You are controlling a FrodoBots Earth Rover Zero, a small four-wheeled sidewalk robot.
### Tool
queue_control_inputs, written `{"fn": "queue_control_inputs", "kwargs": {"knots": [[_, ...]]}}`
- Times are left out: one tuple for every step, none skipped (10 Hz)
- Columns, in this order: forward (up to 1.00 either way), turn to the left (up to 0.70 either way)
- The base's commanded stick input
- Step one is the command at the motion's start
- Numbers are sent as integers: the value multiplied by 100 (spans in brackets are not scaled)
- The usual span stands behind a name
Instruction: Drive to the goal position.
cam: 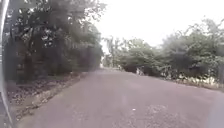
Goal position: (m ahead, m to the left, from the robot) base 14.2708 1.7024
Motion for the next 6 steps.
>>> {"fn": "queue_control_inputs", "kwargs": {"knots": [[70,0],[70,0],[70,0],[70,0],[70,0],[70,0]]}}
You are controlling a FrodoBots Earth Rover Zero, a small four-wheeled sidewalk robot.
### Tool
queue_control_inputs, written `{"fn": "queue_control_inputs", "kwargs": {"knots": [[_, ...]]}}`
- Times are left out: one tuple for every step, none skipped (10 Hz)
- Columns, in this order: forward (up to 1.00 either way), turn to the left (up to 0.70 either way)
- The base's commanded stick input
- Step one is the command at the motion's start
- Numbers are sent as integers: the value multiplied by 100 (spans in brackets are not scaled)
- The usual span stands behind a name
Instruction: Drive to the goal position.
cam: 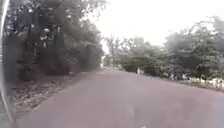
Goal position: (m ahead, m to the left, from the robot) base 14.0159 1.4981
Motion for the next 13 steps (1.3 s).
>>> {"fn": "queue_control_inputs", "kwargs": {"knots": [[70,2],[70,2],[70,3],[70,4],[70,6],[70,4],[70,2],[70,0],[70,0],[70,0],[70,0],[70,0],[70,0]]}}
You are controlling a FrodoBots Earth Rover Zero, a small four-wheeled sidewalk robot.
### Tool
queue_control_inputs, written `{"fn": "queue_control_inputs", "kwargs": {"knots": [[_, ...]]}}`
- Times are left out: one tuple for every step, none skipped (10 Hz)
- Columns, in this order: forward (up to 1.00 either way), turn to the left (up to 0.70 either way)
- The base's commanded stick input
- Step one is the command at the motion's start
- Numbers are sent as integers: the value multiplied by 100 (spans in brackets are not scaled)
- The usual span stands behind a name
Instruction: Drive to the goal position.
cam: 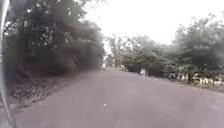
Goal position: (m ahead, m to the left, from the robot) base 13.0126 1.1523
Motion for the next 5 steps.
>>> {"fn": "queue_control_inputs", "kwargs": {"knots": [[70,0],[70,0],[70,0],[70,0],[70,0]]}}
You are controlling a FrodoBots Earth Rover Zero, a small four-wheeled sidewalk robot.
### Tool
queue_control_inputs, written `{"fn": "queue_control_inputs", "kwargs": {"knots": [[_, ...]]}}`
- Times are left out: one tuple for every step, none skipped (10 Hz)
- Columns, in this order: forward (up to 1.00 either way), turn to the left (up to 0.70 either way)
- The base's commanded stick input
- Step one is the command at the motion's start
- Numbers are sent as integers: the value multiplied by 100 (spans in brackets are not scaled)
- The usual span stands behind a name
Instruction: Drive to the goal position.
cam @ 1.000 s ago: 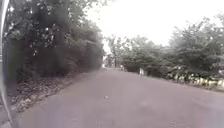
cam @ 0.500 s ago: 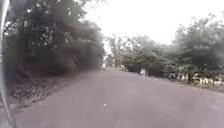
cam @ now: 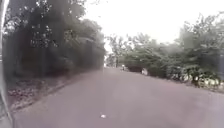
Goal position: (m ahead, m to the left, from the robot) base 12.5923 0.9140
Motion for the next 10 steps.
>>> {"fn": "queue_control_inputs", "kwargs": {"knots": [[70,0],[70,0],[70,0],[70,0],[70,0],[70,0],[70,0],[70,0],[70,0],[70,0]]}}
